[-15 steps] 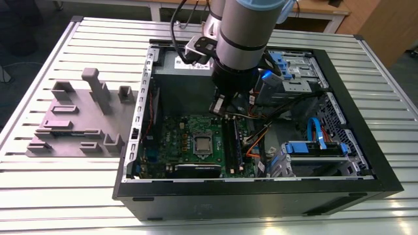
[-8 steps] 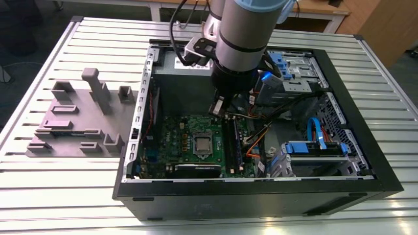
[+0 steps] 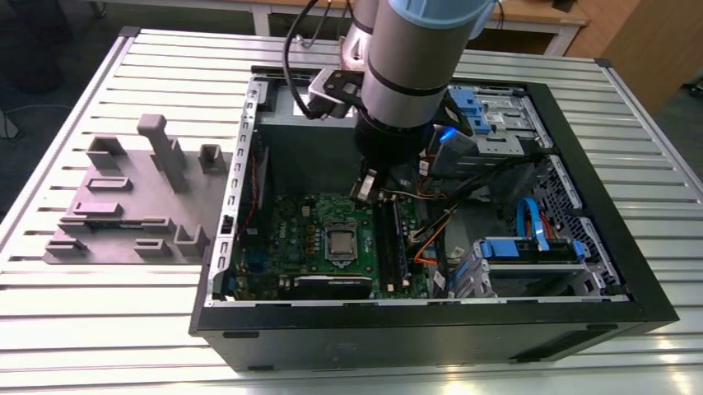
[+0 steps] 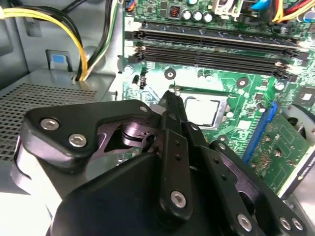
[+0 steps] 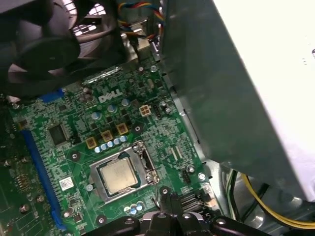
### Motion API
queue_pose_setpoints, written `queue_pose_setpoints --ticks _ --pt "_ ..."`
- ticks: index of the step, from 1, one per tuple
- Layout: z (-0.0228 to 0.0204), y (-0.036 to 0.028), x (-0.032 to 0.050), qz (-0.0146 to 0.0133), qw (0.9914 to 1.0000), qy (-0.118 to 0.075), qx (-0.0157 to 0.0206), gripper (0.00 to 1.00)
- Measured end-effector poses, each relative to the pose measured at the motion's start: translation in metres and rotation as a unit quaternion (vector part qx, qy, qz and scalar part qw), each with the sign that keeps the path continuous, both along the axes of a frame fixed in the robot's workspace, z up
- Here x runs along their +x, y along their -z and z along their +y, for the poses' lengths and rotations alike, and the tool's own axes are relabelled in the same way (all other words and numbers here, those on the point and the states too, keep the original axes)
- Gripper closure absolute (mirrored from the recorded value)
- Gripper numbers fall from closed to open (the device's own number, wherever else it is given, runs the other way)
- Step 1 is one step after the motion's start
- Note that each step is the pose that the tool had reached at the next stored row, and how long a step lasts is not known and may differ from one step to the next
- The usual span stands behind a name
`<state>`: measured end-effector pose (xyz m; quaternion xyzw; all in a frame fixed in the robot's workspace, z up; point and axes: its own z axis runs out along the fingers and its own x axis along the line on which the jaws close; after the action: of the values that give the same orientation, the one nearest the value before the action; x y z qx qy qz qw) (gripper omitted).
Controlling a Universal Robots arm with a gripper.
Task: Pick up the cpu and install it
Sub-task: 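Install the first cpu locking lever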
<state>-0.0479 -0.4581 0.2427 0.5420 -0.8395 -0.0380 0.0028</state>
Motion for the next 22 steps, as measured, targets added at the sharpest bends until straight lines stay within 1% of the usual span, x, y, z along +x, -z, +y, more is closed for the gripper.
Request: queue_pose_setpoints --ticks 3,8,10,16,18,19,20,22 --pt "-0.0047 0.0002 -0.0008 0.0000 1.00000 -0.002 0.0000 0.90" --pt "-0.0094 0.0009 -0.0010 0.0000 0.99997 -0.007 -0.0002 0.90" --pt "-0.0097 0.0018 -0.0010 -0.0001 0.99992 -0.013 -0.0001 0.90" --pt "-0.0101 0.0018 -0.0010 0.0000 0.99991 -0.013 -0.0003 0.90" --pt "-0.0101 0.0021 -0.0009 0.0000 0.99991 -0.013 -0.0021 0.90" --pt "-0.0109 0.0022 -0.0009 0.0001 0.99991 -0.013 -0.0029 0.90" --pt "-0.0127 0.0022 -0.0010 0.0001 0.99991 -0.013 -0.0032 0.90" --pt "-0.0157 0.0024 -0.0011 0.0000 0.99988 -0.015 -0.0032 0.90"
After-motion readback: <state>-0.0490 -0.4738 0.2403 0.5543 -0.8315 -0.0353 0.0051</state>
